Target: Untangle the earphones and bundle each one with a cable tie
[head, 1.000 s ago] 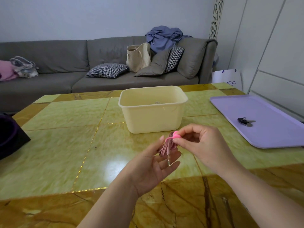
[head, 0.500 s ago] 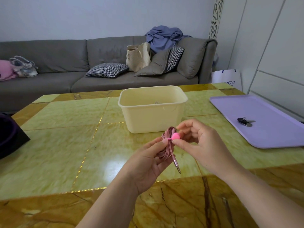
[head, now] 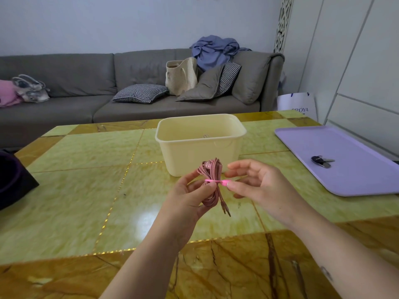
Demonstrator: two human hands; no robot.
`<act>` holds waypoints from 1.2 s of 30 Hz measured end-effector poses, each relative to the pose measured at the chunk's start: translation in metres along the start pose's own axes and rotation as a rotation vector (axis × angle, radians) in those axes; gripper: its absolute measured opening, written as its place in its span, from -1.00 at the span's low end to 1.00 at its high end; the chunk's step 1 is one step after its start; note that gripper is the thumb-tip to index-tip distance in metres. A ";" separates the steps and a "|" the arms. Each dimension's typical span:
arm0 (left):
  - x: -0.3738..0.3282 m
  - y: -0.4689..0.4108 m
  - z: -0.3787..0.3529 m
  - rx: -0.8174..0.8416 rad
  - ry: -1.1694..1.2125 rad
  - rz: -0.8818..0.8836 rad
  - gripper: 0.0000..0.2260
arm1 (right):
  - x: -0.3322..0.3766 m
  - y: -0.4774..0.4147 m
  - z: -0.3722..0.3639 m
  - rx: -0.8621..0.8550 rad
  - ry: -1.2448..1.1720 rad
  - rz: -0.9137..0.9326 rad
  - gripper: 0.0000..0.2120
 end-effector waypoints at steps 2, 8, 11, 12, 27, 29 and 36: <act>-0.001 0.001 -0.002 0.010 -0.004 -0.029 -0.66 | 0.000 -0.001 -0.005 0.018 0.018 0.008 -0.77; -0.010 0.001 -0.002 0.033 0.029 -0.051 -0.71 | 0.001 -0.012 -0.012 -0.099 -0.058 0.035 -0.92; -0.022 0.001 0.007 -0.019 -0.030 -0.044 -0.68 | 0.005 -0.025 -0.010 -0.180 -0.173 0.001 -0.89; -0.028 0.000 0.012 -0.074 -0.062 -0.062 -0.73 | 0.007 -0.032 -0.008 -0.203 -0.193 -0.001 -0.87; -0.111 -0.061 0.042 -0.679 -1.299 -0.421 -0.79 | 0.023 -0.201 0.005 -0.044 0.611 0.223 -0.85; -0.107 -0.063 0.044 -0.676 -1.327 -0.407 -0.80 | 0.009 -0.207 -0.010 0.079 0.776 0.216 -0.85; -0.102 -0.060 0.045 -0.670 -1.336 -0.406 -0.79 | -0.038 -0.207 -0.045 0.519 0.839 -0.100 -0.81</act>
Point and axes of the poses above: each hand's wrist, its own y-axis away from the middle knuckle, its own z-axis out of the back of the hand, x = y × z, the point moved 3 cm from there along -y, towards the middle knuckle, and after that the axes turned 15 degrees about z, right-handed, at the moved point
